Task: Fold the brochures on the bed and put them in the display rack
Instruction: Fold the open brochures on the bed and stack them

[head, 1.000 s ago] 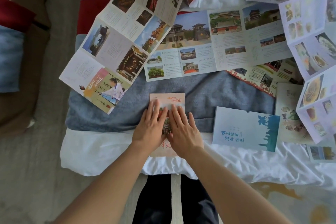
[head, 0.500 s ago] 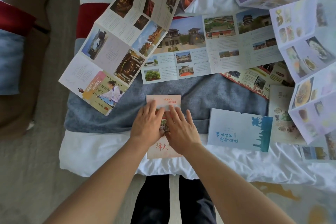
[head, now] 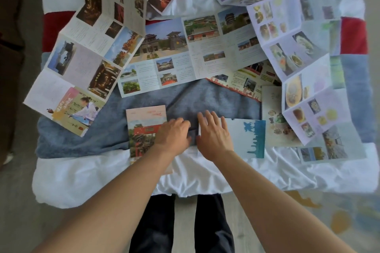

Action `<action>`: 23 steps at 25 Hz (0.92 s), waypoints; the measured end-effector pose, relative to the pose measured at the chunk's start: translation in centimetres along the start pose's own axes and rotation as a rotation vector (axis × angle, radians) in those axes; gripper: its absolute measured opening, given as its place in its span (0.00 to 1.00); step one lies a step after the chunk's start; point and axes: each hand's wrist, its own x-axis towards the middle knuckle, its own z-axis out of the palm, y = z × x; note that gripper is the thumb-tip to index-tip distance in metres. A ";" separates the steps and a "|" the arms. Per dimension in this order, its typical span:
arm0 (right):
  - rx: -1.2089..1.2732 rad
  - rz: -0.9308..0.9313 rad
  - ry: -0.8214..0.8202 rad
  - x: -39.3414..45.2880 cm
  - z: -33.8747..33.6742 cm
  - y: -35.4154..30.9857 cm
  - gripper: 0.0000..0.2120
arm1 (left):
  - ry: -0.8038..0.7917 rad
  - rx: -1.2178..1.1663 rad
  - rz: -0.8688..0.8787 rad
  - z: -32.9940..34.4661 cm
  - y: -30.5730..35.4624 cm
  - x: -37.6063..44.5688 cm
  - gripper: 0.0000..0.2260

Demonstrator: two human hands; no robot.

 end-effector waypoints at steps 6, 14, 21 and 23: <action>-0.071 0.038 -0.004 -0.1 -1.0 7.2 0.23 | -0.045 -0.231 -0.303 1.9 4.9 2.4 0.09; 0.388 0.264 0.035 0.4 -3.4 10.9 0.09 | 0.058 -0.376 -0.357 0.9 8.4 4.4 0.08; 1.190 0.687 0.038 2.1 -6.7 13.4 0.11 | 0.100 -0.496 -0.416 0.2 11.9 5.5 0.48; 1.303 0.744 0.048 2.1 -6.9 13.3 0.10 | 0.023 -0.500 -0.439 0.1 12.5 5.4 0.56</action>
